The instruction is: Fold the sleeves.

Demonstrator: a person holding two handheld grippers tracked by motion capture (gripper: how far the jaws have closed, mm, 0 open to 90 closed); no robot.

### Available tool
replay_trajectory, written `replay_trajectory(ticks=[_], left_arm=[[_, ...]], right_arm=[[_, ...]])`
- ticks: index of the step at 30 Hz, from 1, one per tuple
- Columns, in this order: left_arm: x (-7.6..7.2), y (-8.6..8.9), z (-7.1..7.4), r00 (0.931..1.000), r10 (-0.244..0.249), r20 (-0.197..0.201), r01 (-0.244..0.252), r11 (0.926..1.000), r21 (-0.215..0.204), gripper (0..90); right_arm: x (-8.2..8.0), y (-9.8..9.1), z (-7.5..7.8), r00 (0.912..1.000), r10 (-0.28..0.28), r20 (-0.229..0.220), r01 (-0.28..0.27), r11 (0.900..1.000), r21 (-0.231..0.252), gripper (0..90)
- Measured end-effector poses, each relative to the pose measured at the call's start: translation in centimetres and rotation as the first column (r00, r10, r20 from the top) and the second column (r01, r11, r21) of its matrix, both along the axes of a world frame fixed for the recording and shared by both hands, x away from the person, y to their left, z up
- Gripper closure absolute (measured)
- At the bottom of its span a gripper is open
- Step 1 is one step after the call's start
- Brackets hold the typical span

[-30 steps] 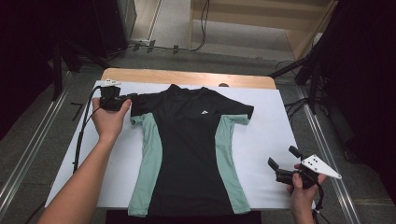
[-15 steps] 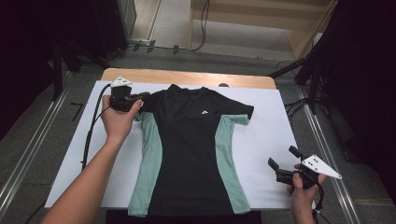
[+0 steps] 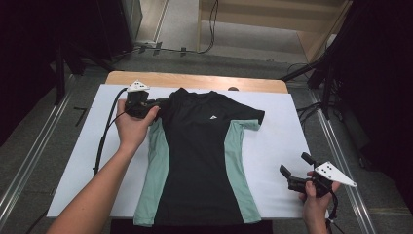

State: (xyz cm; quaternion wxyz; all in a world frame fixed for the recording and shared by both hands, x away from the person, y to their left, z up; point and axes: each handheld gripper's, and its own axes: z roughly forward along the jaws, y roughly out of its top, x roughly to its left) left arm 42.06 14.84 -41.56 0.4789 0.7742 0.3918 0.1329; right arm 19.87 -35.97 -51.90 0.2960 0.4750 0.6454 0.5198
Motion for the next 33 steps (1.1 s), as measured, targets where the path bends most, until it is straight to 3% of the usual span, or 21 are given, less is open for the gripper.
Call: replay_trajectory(ticks=[17,33], left_arm=[[0.4,-4.9,-1.2,0.9962,-0.075,-0.043,0.076,0.9971,0.000,87.1],[1.5,-7.8,-3.3,0.9912,-0.084,-0.103,0.083,0.9965,-0.016,87.1]], right_arm=[[0.0,-0.1,0.0,1.0000,0.001,0.000,-0.001,1.0000,0.005,0.0],[0.0,-0.1,0.0,1.0000,0.003,-0.002,-0.003,0.9999,0.012,0.0]])
